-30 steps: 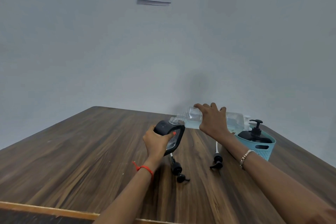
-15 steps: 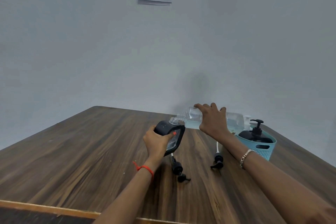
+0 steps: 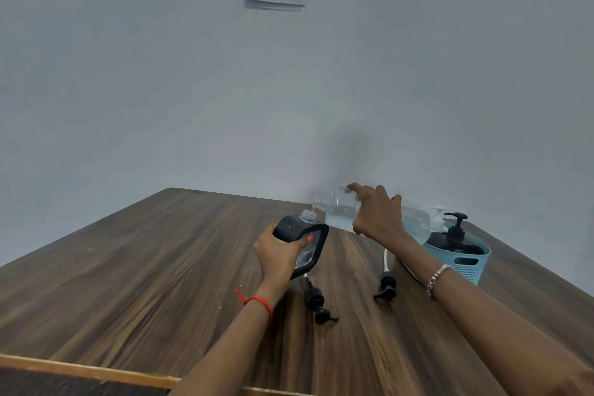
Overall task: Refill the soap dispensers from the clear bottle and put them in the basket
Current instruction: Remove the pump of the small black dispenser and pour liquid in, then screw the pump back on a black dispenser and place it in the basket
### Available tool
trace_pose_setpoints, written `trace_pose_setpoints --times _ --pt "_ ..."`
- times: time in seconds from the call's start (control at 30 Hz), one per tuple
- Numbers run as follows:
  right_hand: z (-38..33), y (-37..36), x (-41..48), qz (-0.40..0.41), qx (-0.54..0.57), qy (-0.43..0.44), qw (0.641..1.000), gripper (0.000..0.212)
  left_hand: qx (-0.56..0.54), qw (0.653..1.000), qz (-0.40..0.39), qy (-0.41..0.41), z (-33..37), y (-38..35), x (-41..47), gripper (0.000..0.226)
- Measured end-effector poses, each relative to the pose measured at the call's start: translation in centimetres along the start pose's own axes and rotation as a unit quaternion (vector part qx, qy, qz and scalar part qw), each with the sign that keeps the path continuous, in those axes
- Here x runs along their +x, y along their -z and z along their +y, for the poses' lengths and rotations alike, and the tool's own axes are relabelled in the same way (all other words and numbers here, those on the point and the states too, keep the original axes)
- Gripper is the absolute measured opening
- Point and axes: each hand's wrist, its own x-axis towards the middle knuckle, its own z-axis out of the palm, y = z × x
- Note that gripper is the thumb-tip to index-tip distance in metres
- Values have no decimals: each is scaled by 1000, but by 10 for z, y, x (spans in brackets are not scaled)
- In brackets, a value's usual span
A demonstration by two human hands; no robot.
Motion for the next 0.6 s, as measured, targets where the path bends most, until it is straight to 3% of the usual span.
trace_pose_setpoints --times 0.13,0.23,0.43,0.6 --pt "-4 -2 2 -24 66 -33 997 75 -7 1000 -4 0 0 0 -2 38" --pt "-1 -4 4 -26 186 -67 980 72 -17 1000 -12 4 1 3 1 38" --pt "19 -12 9 -29 428 -166 888 66 -56 998 -34 22 0 10 12 34" --pt "36 -28 16 -52 527 -201 824 67 -112 991 -59 53 -5 15 24 34"
